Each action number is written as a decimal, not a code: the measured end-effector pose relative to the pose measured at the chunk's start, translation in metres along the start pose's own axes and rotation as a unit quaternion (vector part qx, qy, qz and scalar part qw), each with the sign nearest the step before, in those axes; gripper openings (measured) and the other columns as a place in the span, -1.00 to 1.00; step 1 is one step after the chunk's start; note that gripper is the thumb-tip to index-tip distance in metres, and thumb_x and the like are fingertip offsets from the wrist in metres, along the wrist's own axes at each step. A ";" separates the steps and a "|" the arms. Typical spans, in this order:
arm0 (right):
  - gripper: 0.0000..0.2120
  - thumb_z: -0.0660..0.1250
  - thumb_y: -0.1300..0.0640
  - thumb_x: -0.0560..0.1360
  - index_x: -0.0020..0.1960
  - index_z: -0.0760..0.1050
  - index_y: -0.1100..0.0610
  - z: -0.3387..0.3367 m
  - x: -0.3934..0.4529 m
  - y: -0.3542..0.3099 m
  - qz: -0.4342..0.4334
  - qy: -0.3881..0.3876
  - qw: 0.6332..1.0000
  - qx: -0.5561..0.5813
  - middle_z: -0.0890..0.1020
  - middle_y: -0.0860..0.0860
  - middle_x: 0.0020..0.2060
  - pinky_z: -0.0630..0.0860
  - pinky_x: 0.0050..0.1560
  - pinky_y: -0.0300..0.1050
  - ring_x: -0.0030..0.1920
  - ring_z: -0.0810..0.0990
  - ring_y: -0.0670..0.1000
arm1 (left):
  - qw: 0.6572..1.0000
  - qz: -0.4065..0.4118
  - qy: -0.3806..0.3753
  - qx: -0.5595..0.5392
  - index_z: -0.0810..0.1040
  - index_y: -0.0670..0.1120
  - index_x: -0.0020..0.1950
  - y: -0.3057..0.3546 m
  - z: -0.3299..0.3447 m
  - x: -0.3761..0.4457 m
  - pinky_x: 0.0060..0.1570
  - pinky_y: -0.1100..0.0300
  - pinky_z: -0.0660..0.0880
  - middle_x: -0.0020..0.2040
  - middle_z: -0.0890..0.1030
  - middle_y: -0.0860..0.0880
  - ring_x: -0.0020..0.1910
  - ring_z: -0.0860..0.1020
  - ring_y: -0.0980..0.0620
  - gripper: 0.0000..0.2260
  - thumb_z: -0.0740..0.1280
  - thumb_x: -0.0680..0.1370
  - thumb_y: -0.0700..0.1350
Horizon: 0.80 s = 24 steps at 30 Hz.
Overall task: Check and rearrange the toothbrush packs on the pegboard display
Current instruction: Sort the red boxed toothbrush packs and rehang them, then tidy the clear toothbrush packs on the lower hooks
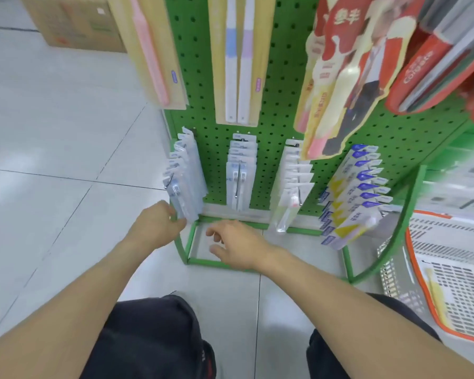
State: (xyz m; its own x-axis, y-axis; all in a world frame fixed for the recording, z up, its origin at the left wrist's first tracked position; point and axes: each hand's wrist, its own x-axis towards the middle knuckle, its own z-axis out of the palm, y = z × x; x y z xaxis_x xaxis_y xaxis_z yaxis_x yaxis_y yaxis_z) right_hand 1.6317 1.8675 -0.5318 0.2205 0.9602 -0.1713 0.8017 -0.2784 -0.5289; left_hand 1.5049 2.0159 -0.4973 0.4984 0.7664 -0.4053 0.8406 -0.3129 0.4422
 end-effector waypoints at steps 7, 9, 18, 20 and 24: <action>-0.54 0.33 0.14 0.61 0.46 0.33 0.16 0.010 0.060 -0.016 0.023 0.164 0.974 0.154 0.49 0.07 0.36 0.41 0.34 -0.06 0.32 0.48 0.05 | 0.950 0.099 0.207 -0.212 0.48 -0.15 0.29 -0.017 -0.006 0.013 -0.06 0.26 0.42 0.11 0.59 0.03 -0.02 0.58 0.10 -0.68 0.41 0.56 -0.21; -0.59 0.33 0.16 0.61 0.42 0.37 0.15 0.010 0.068 -0.020 0.001 0.183 0.968 0.174 0.54 0.04 0.28 0.45 0.29 -0.05 0.25 0.52 0.03 | 0.933 0.122 0.237 -0.241 0.55 -0.11 0.12 -0.012 -0.010 0.015 -0.12 0.38 0.48 -0.04 0.63 0.09 -0.15 0.58 0.28 -0.86 0.39 0.57 -0.23; -0.71 0.34 0.13 0.61 0.31 0.41 0.10 0.015 0.074 -0.023 -0.028 0.246 0.946 0.207 0.51 -0.07 0.05 0.48 0.06 -0.19 0.01 0.51 -0.10 | 0.920 0.144 0.241 -0.274 0.56 -0.09 -0.08 -0.007 -0.012 0.020 -0.25 0.48 0.42 -0.19 0.66 -0.03 -0.21 0.62 0.14 -0.89 0.34 0.59 -0.28; -0.68 0.33 0.12 0.61 0.34 0.38 0.09 0.014 0.070 -0.020 -0.020 0.234 0.951 0.200 0.50 -0.06 0.08 0.48 0.09 -0.19 0.04 0.50 -0.09 | 0.920 0.148 0.236 -0.277 0.55 -0.08 -0.10 -0.011 -0.014 0.019 -0.26 0.48 0.41 -0.21 0.66 -0.04 -0.27 0.58 0.21 -0.86 0.33 0.58 -0.30; -0.62 0.31 0.10 0.61 0.39 0.33 0.08 0.008 0.058 -0.005 -0.010 0.192 0.967 0.169 0.48 -0.04 0.12 0.48 0.07 -0.16 0.05 0.50 -0.07 | 0.929 0.157 0.215 -0.256 0.54 -0.05 -0.12 -0.022 -0.017 0.012 -0.27 0.47 0.38 -0.20 0.63 -0.08 -0.28 0.52 0.20 -0.80 0.31 0.58 -0.34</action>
State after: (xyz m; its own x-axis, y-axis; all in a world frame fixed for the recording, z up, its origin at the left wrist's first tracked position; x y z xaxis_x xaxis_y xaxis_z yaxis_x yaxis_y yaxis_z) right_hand 1.6361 1.9249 -0.5457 0.4500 0.8837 0.1284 0.5940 -0.1888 -0.7820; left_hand 1.4887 2.0417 -0.4990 0.4794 0.8698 0.1164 0.4017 -0.3355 0.8521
